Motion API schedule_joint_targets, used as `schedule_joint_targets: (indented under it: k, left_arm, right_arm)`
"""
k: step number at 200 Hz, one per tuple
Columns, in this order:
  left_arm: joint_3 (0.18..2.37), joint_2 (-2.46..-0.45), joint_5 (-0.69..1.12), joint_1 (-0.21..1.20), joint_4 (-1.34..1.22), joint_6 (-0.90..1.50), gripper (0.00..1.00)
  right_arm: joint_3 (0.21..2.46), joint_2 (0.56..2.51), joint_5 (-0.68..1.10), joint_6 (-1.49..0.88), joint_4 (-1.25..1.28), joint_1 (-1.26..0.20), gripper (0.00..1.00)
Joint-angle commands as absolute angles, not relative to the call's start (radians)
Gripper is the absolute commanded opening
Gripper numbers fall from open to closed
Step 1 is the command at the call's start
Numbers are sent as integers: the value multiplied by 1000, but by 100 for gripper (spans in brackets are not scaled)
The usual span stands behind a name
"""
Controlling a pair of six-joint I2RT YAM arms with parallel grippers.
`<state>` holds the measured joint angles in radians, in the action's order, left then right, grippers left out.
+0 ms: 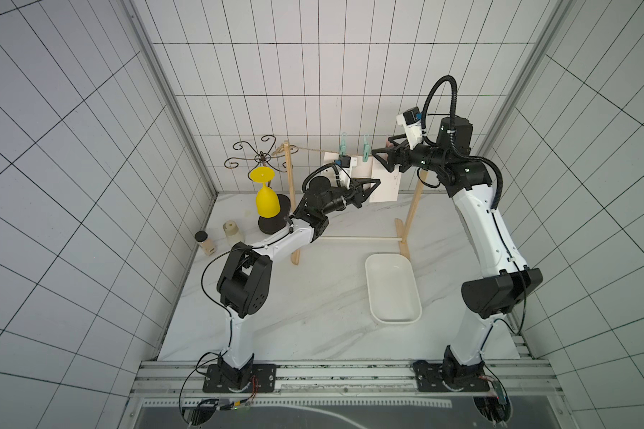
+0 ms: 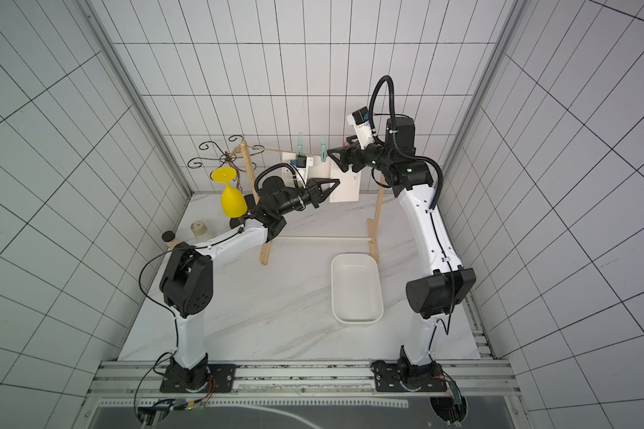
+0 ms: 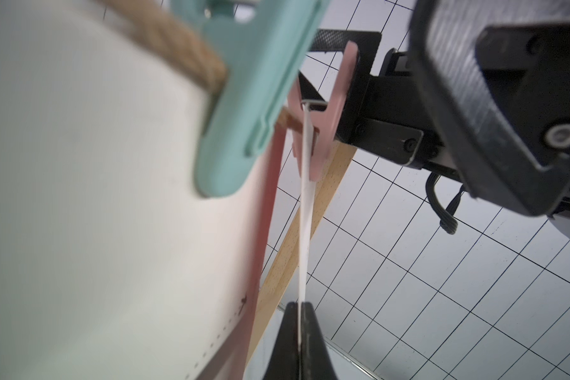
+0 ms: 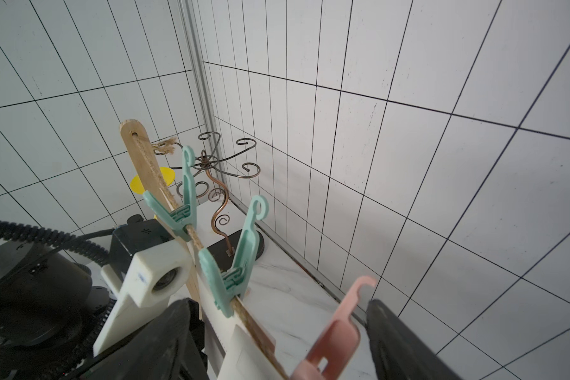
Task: Remove the postcards from the strings
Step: Remove the clamp from the clothesline.
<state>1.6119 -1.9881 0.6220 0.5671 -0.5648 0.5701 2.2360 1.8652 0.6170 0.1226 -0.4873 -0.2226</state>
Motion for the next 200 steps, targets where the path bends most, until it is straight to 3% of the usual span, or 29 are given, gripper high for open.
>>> schedule_joint_targets:
  k: [1,69,148,200]
  left_arm:
    - [1636,-1954,624,558,-545,552,0]
    - [1658,-1971,642,552,-527,561,0]
    - [1675,-1984,694,538,-530,594,0]
    - [1682,-1986,713,536,-523,591,0]
  right_arm:
    - [2296,1885,620,147,-534,-234,85]
    - [2289,1866,704,179,-556,-236,83]
    - [2256,1833,791,201,-557,-222,57]
    - [2254,1833,875,179,-540,-186,59]
